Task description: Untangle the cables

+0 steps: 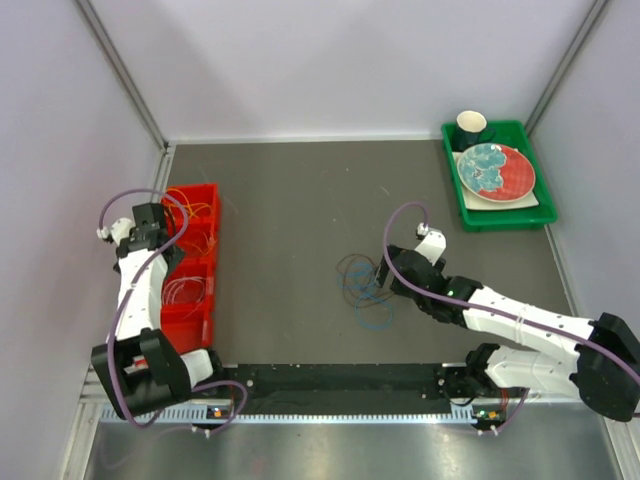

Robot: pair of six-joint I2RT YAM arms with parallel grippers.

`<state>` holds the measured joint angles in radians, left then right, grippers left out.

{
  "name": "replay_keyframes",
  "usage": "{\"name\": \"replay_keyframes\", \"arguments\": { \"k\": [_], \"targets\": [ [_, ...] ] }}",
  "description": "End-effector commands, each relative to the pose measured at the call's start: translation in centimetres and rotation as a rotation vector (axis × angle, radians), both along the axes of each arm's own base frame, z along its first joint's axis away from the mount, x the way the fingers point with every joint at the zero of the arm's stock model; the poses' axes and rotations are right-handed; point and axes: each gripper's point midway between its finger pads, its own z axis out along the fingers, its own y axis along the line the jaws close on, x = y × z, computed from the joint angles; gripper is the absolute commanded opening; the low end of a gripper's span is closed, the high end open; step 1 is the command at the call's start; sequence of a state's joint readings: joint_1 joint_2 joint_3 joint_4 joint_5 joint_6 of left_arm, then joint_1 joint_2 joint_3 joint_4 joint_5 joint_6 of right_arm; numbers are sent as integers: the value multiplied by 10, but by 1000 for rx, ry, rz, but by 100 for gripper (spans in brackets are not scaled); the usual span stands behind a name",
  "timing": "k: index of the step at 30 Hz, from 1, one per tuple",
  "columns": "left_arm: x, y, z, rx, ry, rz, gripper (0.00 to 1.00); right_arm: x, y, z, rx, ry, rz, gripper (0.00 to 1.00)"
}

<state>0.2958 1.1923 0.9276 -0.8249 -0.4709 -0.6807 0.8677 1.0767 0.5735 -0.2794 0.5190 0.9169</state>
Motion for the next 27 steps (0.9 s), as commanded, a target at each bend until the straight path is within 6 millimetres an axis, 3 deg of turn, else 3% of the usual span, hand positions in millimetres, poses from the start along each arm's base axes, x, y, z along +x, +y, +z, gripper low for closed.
{"name": "replay_keyframes", "arguments": {
  "k": [1, 6, 12, 19, 23, 27],
  "targets": [
    [-15, 3, -7, 11, 53, 30, 78, 11, 11, 25, 43, -45, 0, 99],
    [-17, -1, -30, -31, 159, 17, 78, 11, 10, 24, 41, -42, -1, 99],
    [-7, -1, -44, -79, 168, -12, 78, 12, 11, 24, 41, -44, 0, 99],
    [4, 11, -41, -49, 182, 8, 79, 13, 12, 25, 41, -45, 5, 99],
    [13, 13, -50, -72, 201, 27, 73, 13, 13, 24, 36, -38, 6, 99],
    [16, 20, -44, -32, 195, 34, 63, 13, 13, 24, 35, -38, 7, 99]
  ]
}}
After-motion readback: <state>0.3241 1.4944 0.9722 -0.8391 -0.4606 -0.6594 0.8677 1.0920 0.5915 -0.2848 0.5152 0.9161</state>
